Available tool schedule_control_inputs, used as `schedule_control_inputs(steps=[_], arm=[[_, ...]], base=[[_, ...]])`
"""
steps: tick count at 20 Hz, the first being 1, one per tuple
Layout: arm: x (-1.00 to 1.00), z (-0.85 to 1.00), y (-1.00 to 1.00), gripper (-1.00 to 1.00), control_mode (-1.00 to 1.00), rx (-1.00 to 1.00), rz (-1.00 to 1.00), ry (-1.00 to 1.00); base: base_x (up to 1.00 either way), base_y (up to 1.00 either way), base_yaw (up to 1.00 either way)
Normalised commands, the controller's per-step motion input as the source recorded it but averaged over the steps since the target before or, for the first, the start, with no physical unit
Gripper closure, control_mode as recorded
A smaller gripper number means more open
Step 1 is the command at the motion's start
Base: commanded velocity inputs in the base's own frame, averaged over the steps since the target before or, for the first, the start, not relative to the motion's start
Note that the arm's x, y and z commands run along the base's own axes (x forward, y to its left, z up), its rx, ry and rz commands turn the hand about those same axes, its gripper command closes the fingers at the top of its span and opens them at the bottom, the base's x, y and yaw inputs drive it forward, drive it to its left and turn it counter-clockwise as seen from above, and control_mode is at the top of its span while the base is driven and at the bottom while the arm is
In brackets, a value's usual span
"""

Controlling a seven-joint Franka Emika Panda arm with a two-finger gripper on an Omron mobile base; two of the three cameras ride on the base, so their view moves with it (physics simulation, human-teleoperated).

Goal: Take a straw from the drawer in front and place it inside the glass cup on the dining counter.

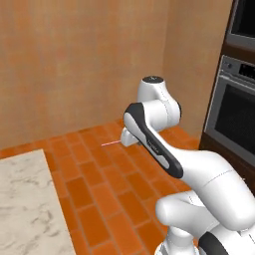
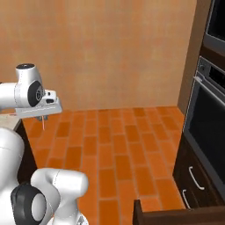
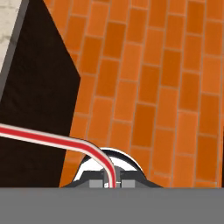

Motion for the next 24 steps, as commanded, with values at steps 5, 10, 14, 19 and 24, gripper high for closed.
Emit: schedule_control_inputs(steps=[5, 10, 14, 19, 24], arm=[[0.00, 0.00, 0.00, 1.00, 1.00, 0.00, 0.00, 0.00], [0.00, 0.00, 0.00, 1.00, 1.00, 0.00, 0.00, 0.00], [0.00, 0.00, 0.00, 1.00, 1.00, 0.00, 0.00, 0.00], [0.00, 0.00, 0.00, 1.00, 1.00, 0.00, 0.00, 0.00], [0.00, 0.00, 0.00, 1.00, 1.00, 0.00, 0.00, 0.00]], base=[[1.00, 0.15, 0.05], [1.00, 0.10, 0.21], [1.00, 0.04, 0.34], [1.00, 0.00, 0.43], [1.00, 0.00, 0.49]])
